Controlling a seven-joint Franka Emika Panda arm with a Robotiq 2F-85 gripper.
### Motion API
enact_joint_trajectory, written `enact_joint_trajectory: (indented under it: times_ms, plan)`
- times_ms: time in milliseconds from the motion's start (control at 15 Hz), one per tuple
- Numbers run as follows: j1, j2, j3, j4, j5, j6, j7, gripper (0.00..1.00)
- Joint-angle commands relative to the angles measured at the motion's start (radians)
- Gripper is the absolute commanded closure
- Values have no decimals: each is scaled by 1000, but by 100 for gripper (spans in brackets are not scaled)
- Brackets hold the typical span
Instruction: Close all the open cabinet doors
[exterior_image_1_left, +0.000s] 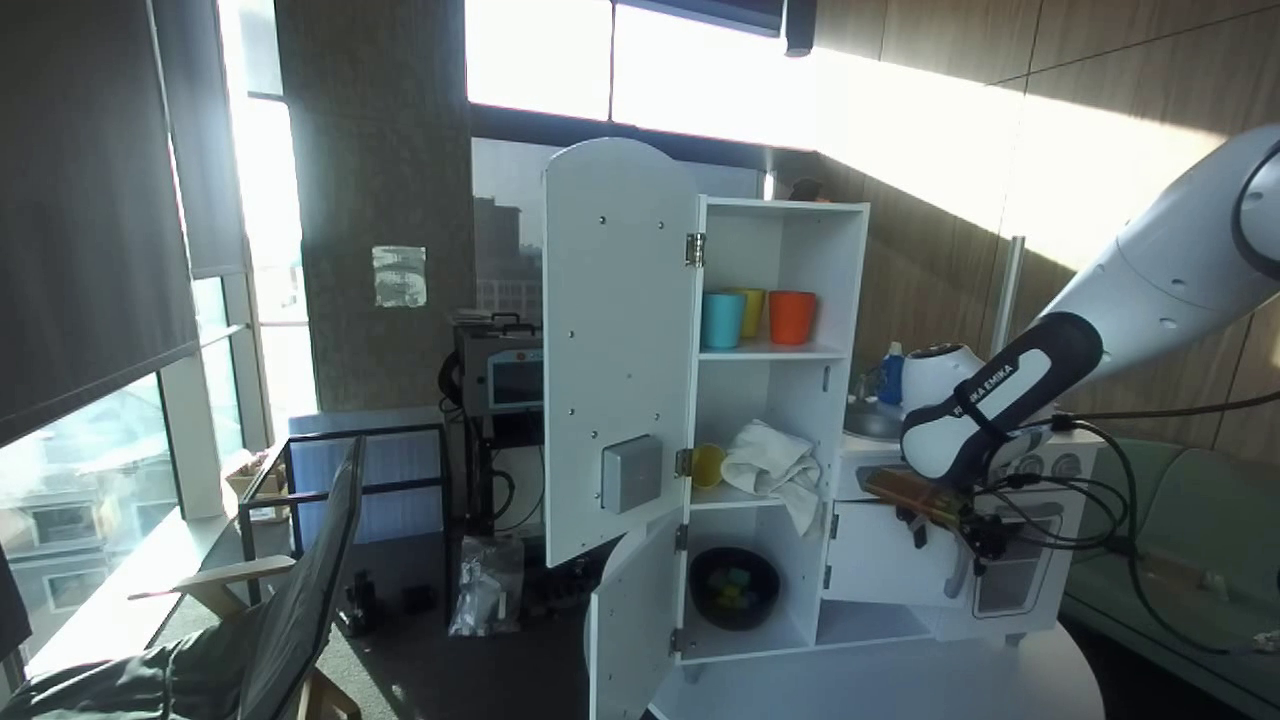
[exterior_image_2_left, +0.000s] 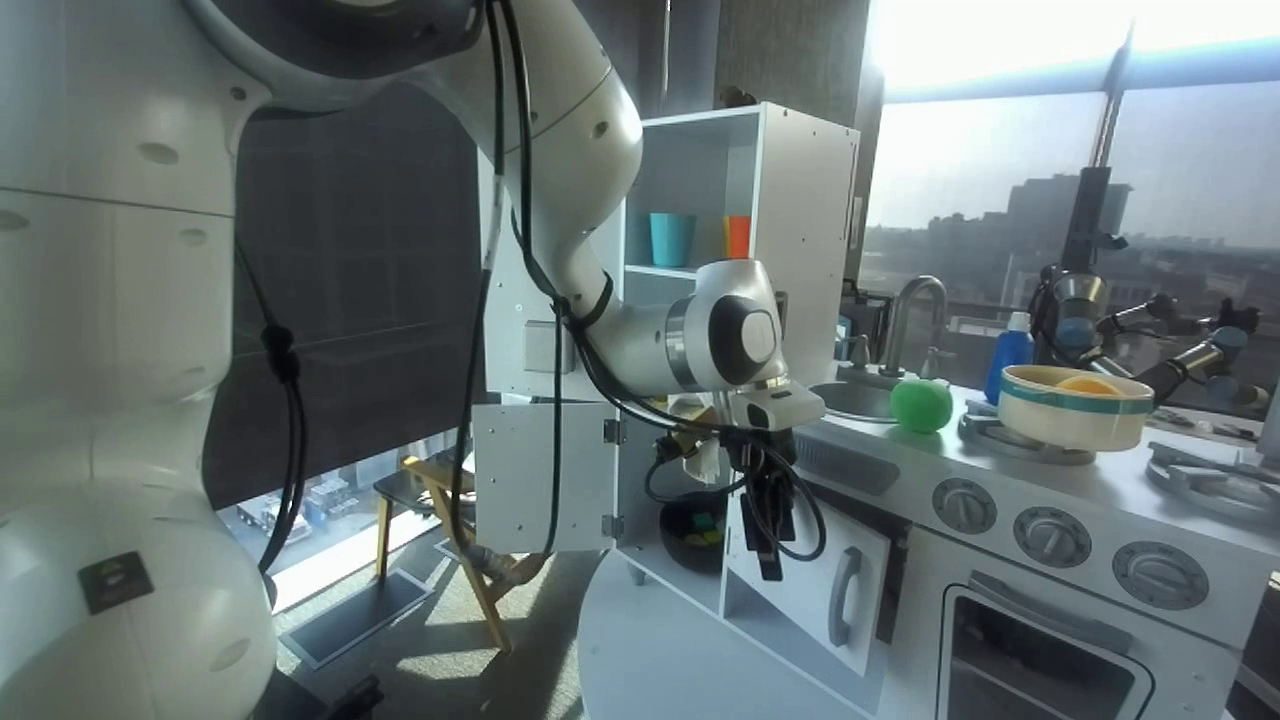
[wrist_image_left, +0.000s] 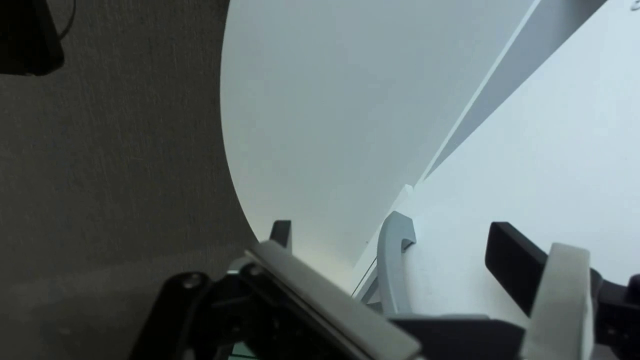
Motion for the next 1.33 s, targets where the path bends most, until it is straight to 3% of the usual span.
enact_joint_trajectory:
  times_ms: [0,400,933,1267]
  plan:
    - [-10,18,8,20,103,89,-50,0]
    - [-15,-2,6,-34,254,191,-157,0]
    - [40,-130,59,-188,184,-42,-348,0]
    - [13,-74,60,-101,254,-132,-342,0]
